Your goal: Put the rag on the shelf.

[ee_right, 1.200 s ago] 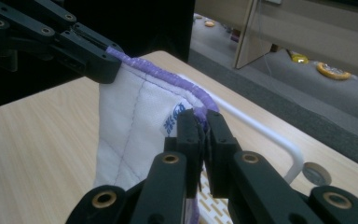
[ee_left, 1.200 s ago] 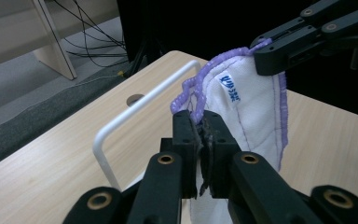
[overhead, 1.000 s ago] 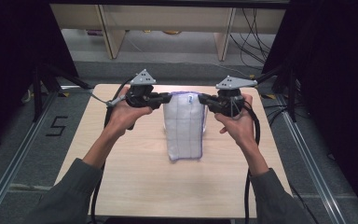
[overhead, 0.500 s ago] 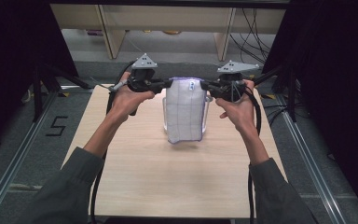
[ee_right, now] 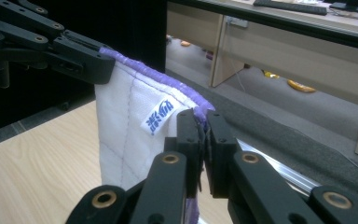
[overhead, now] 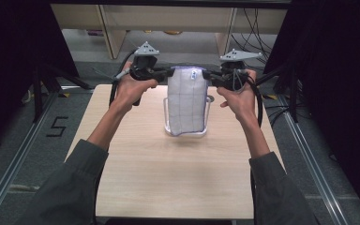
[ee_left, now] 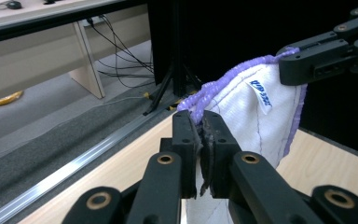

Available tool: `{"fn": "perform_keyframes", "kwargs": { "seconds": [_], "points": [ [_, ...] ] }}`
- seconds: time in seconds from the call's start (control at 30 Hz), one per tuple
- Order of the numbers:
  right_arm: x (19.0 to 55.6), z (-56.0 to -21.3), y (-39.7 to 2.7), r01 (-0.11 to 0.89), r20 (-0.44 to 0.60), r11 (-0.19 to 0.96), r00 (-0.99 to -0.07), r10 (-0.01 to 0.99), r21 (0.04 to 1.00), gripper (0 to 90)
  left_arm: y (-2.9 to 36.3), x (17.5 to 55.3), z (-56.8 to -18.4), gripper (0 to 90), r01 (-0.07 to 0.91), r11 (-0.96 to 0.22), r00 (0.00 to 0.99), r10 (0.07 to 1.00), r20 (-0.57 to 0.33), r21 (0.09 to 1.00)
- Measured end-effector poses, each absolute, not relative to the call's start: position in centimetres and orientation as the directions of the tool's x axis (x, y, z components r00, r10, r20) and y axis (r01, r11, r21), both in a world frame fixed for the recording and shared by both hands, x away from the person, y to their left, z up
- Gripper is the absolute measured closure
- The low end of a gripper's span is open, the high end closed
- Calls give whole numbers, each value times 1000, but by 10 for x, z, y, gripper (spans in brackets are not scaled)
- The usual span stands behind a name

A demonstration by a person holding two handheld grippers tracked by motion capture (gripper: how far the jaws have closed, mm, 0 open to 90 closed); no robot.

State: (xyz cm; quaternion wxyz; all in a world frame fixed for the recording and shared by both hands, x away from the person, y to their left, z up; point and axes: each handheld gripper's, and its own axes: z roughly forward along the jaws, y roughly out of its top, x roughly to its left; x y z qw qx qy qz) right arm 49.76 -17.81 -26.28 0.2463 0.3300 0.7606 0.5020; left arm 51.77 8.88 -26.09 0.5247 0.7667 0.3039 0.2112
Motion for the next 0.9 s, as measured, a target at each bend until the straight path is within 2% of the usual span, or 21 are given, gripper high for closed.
{"fn": "perform_keyframes", "kwargs": {
  "seconds": [0.6, 0.83, 0.87, 0.9],
  "points": [
    [525, -237, -177, 254, -11, 220, -631, 775, 942, 865, 89, 542, -240, 836, 246, -168, 680, 732, -46, 955],
    [534, -234, -178, 296, 43, 181, -616, 787, 938, 864, 87, 554, -239, 833, 249, -168, 667, 744, -43, 954],
    [538, -234, -178, 281, 24, 192, -619, 785, 940, 864, 86, 556, -240, 832, 249, -169, 665, 746, -42, 954],
    [539, -235, -177, 306, 52, 173, -607, 793, 936, 864, 85, 558, -241, 832, 250, -166, 663, 747, -44, 954]
  ]
}}
